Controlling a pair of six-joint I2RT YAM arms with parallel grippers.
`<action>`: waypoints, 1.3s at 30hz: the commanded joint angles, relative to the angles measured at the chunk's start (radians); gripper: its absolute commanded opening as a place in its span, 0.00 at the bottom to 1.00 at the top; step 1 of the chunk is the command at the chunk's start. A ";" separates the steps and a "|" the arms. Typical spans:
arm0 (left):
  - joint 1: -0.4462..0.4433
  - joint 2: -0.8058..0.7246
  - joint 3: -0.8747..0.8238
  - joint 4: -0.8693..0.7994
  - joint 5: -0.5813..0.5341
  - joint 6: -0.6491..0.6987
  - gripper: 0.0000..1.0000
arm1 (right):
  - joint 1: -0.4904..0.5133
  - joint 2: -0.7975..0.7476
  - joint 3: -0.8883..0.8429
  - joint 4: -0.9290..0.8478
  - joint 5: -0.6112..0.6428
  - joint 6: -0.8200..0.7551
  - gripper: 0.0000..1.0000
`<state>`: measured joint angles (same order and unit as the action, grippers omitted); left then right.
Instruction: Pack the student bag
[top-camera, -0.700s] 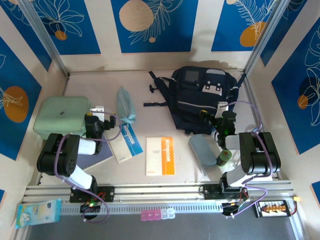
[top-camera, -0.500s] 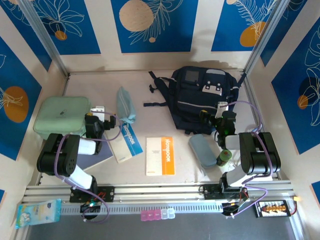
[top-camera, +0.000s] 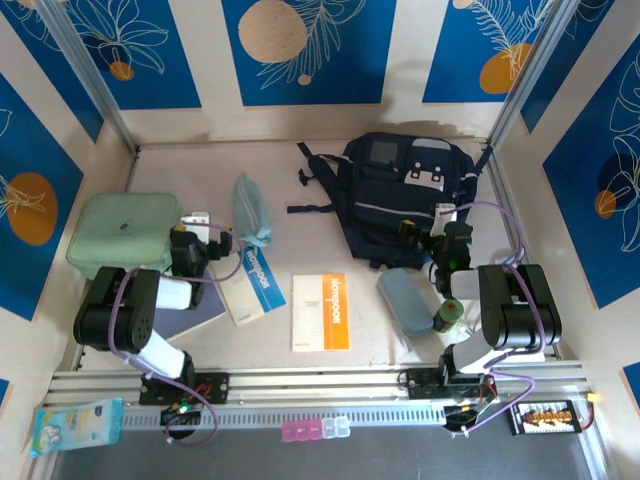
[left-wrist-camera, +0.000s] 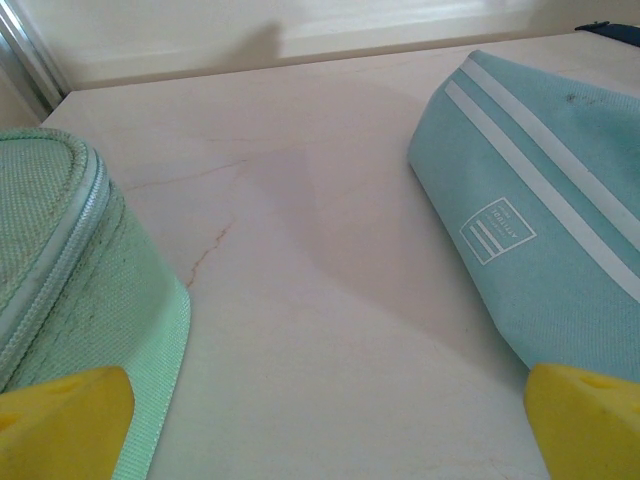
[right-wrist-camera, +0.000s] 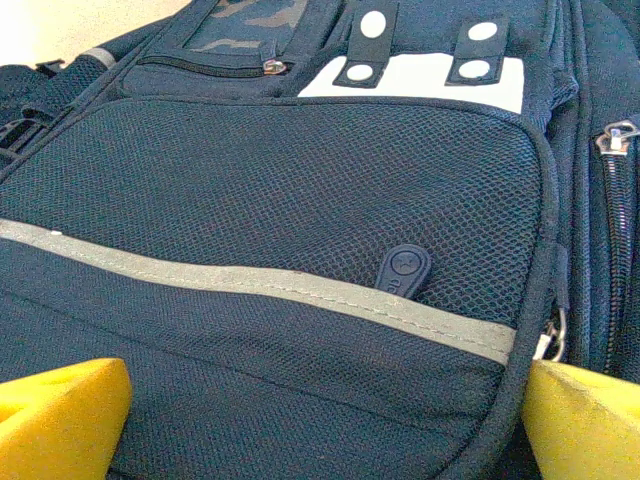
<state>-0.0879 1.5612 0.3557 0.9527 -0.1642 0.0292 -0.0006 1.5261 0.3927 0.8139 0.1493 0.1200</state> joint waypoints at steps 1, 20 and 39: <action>0.001 0.005 0.015 -0.001 0.018 0.008 1.00 | 0.001 -0.003 0.024 -0.008 -0.047 -0.012 0.99; -0.003 -0.004 -0.016 0.056 0.007 0.015 1.00 | 0.010 -0.024 0.028 -0.030 -0.028 -0.020 0.99; -0.064 -0.482 0.392 -0.901 0.212 -0.439 1.00 | 0.034 -0.155 0.549 -0.915 -0.108 0.325 0.99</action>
<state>-0.1246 1.0565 0.6815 0.2779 -0.1017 -0.2604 0.0360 1.3197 0.9043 0.0799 0.1165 0.3447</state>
